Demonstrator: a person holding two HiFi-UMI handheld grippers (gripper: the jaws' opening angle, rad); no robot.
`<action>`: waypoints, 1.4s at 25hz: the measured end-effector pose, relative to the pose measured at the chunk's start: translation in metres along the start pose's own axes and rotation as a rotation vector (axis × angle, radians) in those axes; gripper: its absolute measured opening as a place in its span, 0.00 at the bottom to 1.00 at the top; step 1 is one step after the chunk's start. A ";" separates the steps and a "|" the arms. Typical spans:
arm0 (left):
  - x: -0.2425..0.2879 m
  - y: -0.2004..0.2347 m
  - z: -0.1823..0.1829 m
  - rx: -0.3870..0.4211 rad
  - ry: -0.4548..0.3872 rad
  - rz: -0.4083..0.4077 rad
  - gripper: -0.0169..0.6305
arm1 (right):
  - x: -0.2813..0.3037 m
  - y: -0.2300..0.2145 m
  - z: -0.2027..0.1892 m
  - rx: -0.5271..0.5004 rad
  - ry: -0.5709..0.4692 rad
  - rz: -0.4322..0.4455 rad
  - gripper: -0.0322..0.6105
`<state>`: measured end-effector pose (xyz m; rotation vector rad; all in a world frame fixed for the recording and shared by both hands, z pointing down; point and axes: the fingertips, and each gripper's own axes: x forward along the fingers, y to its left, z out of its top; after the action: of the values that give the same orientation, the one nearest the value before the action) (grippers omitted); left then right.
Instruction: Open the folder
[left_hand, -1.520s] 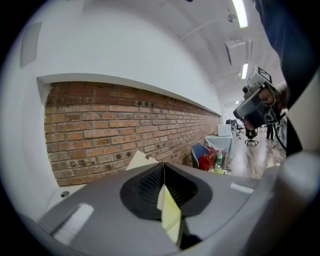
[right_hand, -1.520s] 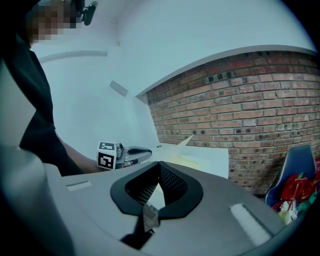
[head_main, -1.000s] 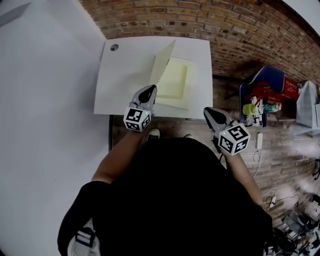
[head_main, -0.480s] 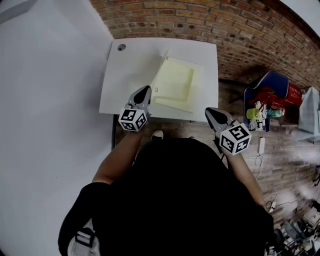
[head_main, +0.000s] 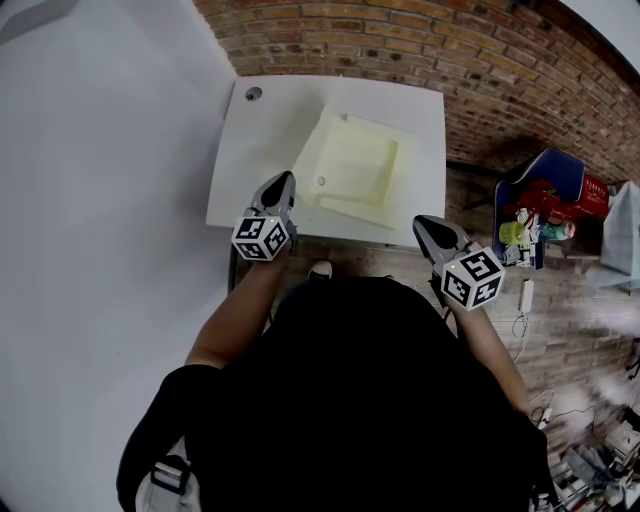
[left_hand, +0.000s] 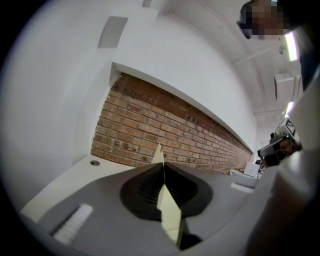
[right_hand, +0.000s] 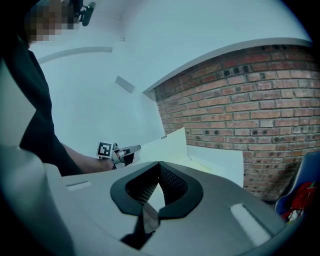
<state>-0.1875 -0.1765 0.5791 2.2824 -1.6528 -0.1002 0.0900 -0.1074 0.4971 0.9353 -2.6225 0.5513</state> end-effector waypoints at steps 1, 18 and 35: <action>-0.001 0.004 0.000 -0.001 0.001 0.007 0.03 | 0.001 0.000 0.000 0.002 -0.001 -0.001 0.05; -0.009 0.069 -0.005 -0.023 0.013 0.094 0.03 | 0.016 -0.002 0.007 0.007 -0.002 -0.024 0.05; -0.012 0.128 -0.020 -0.013 0.082 0.128 0.03 | 0.040 0.002 0.012 0.028 -0.009 -0.065 0.05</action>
<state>-0.3032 -0.1969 0.6345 2.1342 -1.7451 0.0122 0.0570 -0.1328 0.5026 1.0297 -2.5887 0.5695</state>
